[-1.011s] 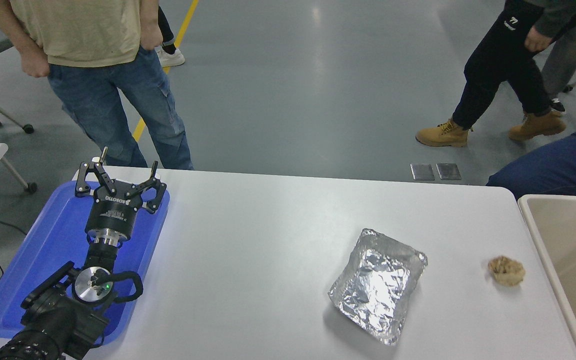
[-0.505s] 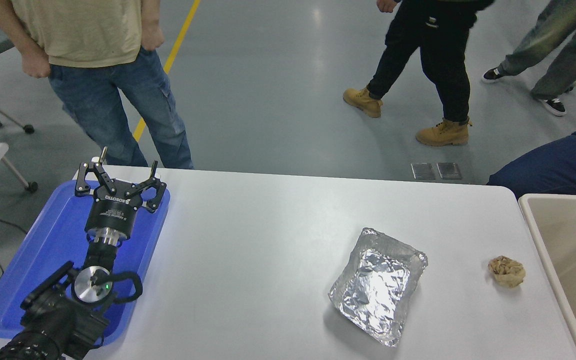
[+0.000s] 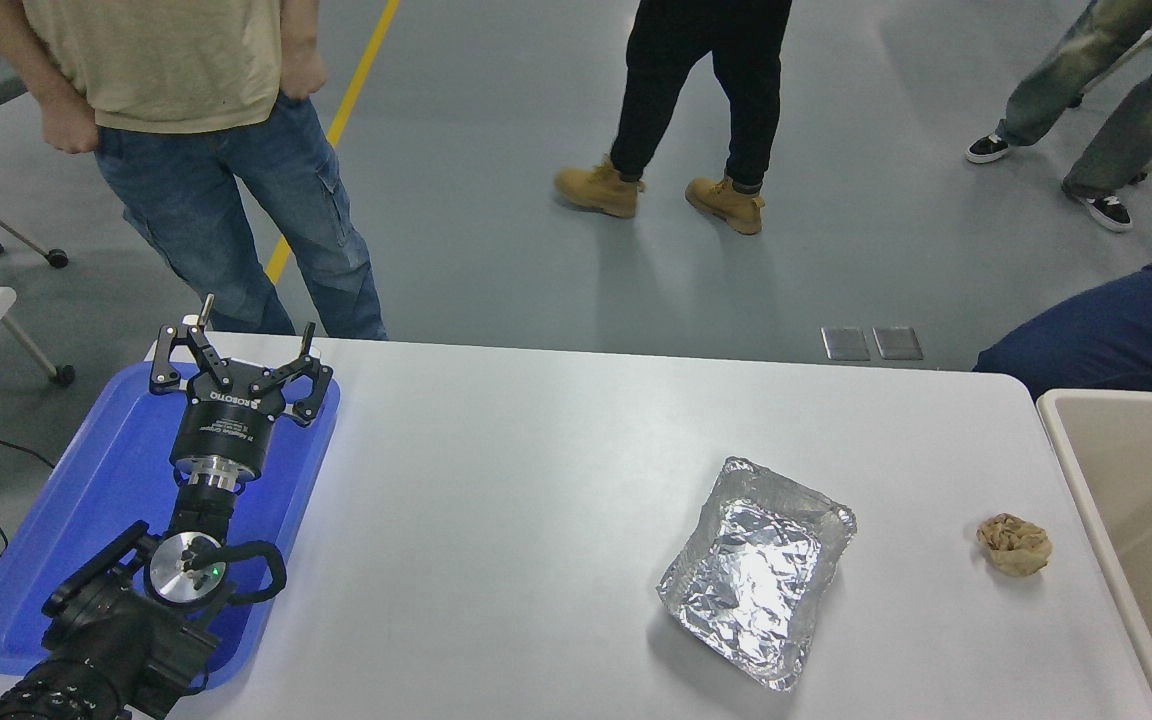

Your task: Pick up paper cup place in dustbin

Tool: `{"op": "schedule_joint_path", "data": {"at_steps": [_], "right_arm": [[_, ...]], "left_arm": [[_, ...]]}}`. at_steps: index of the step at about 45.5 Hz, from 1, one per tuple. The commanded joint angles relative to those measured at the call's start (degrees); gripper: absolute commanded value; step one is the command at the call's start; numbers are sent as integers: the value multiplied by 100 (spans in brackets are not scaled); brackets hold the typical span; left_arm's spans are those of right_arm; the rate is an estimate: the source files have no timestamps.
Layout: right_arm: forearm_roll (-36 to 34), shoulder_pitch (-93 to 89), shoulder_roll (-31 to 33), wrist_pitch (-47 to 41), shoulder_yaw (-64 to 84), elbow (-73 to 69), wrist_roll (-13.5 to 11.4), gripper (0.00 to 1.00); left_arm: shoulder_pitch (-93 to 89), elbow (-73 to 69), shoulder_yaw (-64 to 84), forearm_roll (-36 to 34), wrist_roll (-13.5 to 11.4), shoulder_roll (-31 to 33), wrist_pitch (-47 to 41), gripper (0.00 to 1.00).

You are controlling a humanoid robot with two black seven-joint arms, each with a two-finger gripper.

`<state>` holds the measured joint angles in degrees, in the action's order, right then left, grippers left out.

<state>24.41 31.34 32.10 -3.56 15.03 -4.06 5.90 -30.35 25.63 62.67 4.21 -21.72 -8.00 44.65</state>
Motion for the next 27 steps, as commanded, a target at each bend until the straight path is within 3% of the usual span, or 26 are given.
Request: {"op": "schedule_joint_path", "data": {"at_steps": [1,4,5,7,8,27], "right_arm": [[-683,-294,-265,277,-298,55,-63,0],[-692,-339,-309,347,-500,55,-63,4],[-692,-347,-309,338,-553,55,-63,19],[-692,-356,-309,347,-624,55,-45,80],[-701,-365,-309,356,-659,55,-37,99],[-692,-304,-274,224,-659,2,16,100]], "left_arm": [[3,-5,0,0,-8,0,0,100],[3,-5,0,0,1,0,0,100],[3,3,0,0,-8,0,0,100],[-6,-5,0,0,-8,0,0,100],[-6,-5,0,0,-8,0,0,100],[3,3,0,0,-8,0,0,100]]}}
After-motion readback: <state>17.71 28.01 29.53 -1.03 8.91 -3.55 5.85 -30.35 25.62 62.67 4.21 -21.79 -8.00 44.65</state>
